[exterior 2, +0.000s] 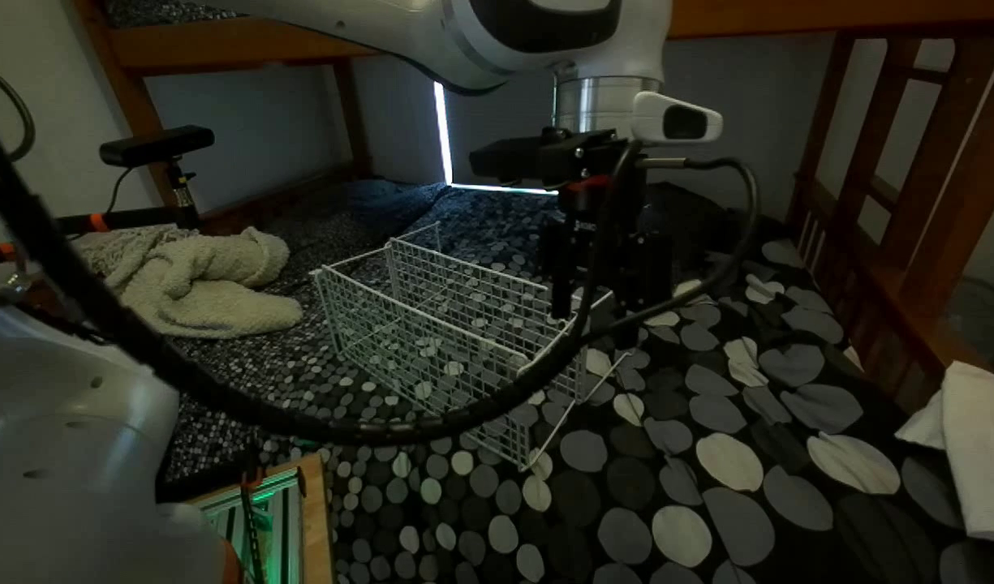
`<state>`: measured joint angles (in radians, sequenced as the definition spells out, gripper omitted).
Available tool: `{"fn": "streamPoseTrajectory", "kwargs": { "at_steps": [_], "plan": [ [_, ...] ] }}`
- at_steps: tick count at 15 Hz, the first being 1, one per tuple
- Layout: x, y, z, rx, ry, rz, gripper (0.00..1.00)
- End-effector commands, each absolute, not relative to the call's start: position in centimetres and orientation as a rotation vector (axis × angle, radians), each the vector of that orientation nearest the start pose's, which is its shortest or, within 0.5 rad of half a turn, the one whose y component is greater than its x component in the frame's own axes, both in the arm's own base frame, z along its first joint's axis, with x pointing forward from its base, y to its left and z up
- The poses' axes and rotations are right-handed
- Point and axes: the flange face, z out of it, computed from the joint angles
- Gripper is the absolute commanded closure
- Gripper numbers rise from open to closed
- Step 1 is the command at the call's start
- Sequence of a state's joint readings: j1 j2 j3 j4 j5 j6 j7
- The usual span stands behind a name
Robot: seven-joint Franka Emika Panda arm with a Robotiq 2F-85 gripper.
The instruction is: Set the wire rack upright on the bed
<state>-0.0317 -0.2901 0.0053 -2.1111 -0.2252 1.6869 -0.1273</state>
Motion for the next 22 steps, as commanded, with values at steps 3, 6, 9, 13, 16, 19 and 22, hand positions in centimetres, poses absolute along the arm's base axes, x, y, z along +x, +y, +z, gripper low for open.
{"fn": "streamPoseTrajectory", "kwargs": {
  "at_steps": [3, 6, 9, 13, 16, 19, 22],
  "plan": [
    [41.4, 5.0, 47.4, -3.202, -0.675, 0.455, 0.0],
    [42.2, 6.3, 46.5, -3.202, -0.717, 0.47, 0.0],
    [42.1, 7.1, 45.9, -3.199, -0.737, 0.485, 0.0],
    [42.4, 6.6, 46.5, -3.203, -0.716, 0.467, 0.0],
    [42.4, 6.5, 46.5, -3.203, -0.715, 0.467, 0.0],
    [42.2, 7.3, 46.6, -3.208, -0.761, 0.429, 0.0],
    [41.2, 9.3, 47.2, -3.208, -0.785, 0.38, 0.0]
  ]
}}
